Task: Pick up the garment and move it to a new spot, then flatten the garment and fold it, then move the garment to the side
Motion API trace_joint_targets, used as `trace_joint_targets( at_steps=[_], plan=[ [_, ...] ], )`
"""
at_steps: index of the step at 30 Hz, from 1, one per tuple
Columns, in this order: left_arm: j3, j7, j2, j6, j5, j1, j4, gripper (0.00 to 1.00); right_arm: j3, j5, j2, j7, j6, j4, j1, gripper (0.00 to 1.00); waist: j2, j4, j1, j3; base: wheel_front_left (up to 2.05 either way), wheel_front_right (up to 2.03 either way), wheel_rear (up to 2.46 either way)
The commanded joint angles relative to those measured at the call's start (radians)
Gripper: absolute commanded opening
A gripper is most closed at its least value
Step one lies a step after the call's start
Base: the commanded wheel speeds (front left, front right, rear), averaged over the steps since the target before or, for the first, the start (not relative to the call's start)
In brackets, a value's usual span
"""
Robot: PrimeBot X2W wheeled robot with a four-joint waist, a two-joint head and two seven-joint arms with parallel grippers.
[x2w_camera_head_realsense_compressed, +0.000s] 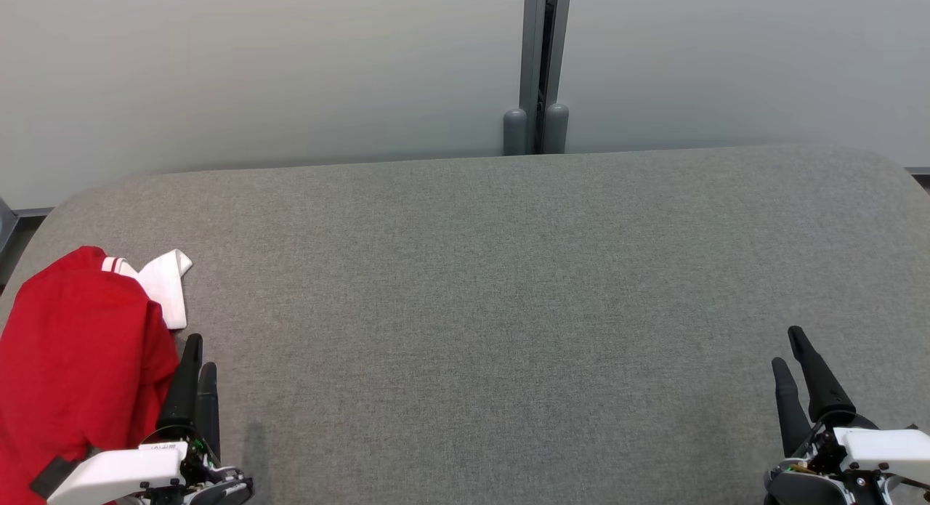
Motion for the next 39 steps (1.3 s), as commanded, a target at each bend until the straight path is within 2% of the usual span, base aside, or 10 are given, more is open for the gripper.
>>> trace_joint_targets(
  at_steps=[1, 8, 18, 24, 25, 34, 39],
  plan=[
    [-0.002, -0.012, 0.010, -0.003, 0.006, -0.029, -0.024, 1.00, 0.007, 0.011, -0.009, -0.014, 0.002, -0.027, -0.025, 1.00, 0.0000, 0.000, 0.0000, 0.000, 0.00, 0.00, 0.00],
    [-0.002, -0.045, 0.012, -0.003, 0.029, -0.033, -0.049, 1.00, 0.030, -0.008, -0.011, -0.049, 0.002, -0.053, -0.030, 1.00, 0.0000, 0.000, 0.0000, 0.000, 0.00, 0.00, 0.00],
    [-0.004, -0.089, 0.014, 0.001, 0.173, -0.035, -0.086, 1.00, 0.062, -0.157, -0.016, -0.093, 0.003, -0.091, -0.040, 1.00, 0.0000, -0.002, 0.0000, 0.001, 0.00, 0.00, 0.00],
    [-0.025, -0.113, 0.015, 0.016, 0.324, -0.032, -0.106, 1.00, 0.076, -0.255, -0.015, -0.118, 0.004, -0.119, -0.043, 1.00, 0.0000, -0.003, 0.0000, 0.001, 0.00, 0.00, 0.00],
    [-0.032, -0.121, 0.015, 0.028, 0.378, -0.030, -0.111, 1.00, 0.082, -0.290, -0.015, -0.125, 0.004, -0.129, -0.044, 1.00, 0.0000, -0.003, 0.0000, 0.001, 0.00, 0.00, 0.00],
    [-0.069, -0.153, 0.016, 0.073, 0.617, -0.024, -0.129, 1.00, 0.107, -0.454, -0.017, -0.157, 0.004, -0.158, -0.046, 1.00, 0.0000, -0.003, 0.0000, 0.000, 0.00, 0.00, 0.00],
    [-0.083, -0.166, 0.016, 0.085, 0.717, -0.019, -0.131, 1.00, 0.119, -0.540, -0.019, -0.171, 0.005, -0.164, -0.047, 1.00, 0.0000, -0.003, 0.0000, -0.001, 0.00, 0.00, 0.00]
  ],
)
